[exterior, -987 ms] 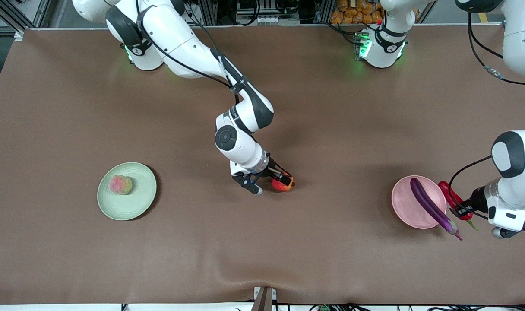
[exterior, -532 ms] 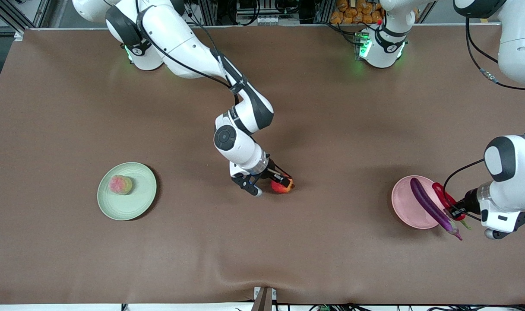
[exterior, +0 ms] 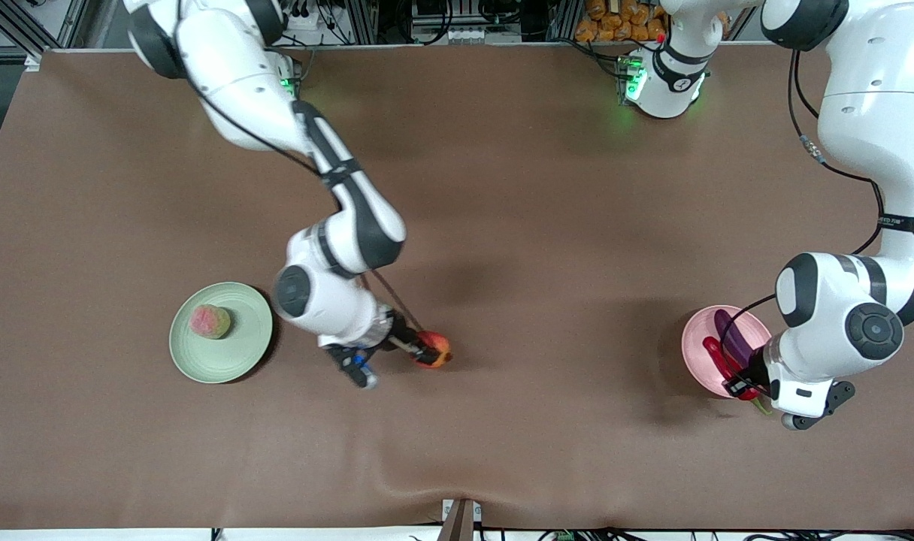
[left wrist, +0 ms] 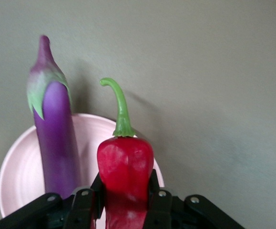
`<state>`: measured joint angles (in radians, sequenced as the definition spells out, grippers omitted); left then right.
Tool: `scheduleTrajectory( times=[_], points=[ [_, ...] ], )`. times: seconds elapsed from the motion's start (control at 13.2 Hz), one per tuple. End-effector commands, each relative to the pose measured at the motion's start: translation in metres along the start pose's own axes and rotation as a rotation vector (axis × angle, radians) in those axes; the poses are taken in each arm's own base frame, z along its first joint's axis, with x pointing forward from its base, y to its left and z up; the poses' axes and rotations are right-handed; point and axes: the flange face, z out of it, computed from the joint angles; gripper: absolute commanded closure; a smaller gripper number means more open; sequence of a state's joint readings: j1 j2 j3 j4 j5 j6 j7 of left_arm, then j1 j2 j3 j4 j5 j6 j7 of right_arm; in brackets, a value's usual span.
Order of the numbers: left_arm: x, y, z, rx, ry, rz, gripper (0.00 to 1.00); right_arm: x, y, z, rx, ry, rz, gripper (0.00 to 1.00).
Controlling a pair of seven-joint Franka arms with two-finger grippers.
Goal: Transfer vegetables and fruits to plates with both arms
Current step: 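Carry the apple onto the green plate while the left gripper releases the chili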
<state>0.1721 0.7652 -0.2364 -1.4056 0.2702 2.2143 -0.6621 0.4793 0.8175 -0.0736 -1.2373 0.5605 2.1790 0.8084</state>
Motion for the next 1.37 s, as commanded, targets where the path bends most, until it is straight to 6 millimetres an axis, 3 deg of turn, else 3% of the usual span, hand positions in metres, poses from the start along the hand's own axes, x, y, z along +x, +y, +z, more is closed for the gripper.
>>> scheduleTrajectory(
  times=[0.0,0.08,0.15,0.23,0.38,0.61,0.76,0.91,1.06,1.14,1.22,1.29],
  points=[
    [0.014,-0.011,-0.008,0.052,0.059,0.051,0.91,0.048,0.034,-0.066,-0.001,-0.068,-0.086,0.75],
    [0.014,-0.011,-0.008,0.055,0.061,0.053,0.54,0.064,0.048,-0.08,-0.013,-0.093,-0.128,0.75],
    [0.011,-0.007,-0.01,0.057,0.064,0.062,0.01,0.082,0.066,-0.09,-0.026,-0.116,-0.168,0.74],
    [0.011,-0.006,-0.012,0.06,0.064,0.065,0.0,0.096,0.081,-0.101,-0.037,-0.137,-0.209,0.73],
    [0.008,0.0,-0.019,0.055,0.065,0.074,0.0,0.137,0.132,-0.12,-0.054,-0.217,-0.242,0.73],
    [0.006,0.002,-0.047,0.064,0.07,0.075,0.0,0.173,0.19,-0.135,-0.042,-0.29,-0.381,0.73],
    [-0.003,0.005,-0.099,0.071,0.05,0.07,0.0,0.194,0.229,-0.136,-0.053,-0.302,-0.439,0.71],
    [-0.033,0.023,-0.173,0.011,-0.021,0.061,0.0,0.213,0.266,-0.137,-0.026,-0.34,-0.54,0.71],
    [-0.053,0.022,-0.229,0.002,-0.03,0.08,0.0,0.221,0.284,-0.127,-0.01,-0.352,-0.602,0.7],
    [-0.06,0.02,-0.253,-0.007,-0.016,0.134,0.0,0.221,0.282,-0.126,-0.012,-0.347,-0.611,0.66],
    [-0.067,0.016,-0.271,0.001,-0.014,0.204,0.0,0.223,0.284,-0.126,-0.03,-0.34,-0.624,0.53],
    [-0.076,0.012,-0.29,0.016,-0.022,0.255,0.0,0.226,0.288,-0.124,-0.068,-0.335,-0.679,0.22]
  ],
)
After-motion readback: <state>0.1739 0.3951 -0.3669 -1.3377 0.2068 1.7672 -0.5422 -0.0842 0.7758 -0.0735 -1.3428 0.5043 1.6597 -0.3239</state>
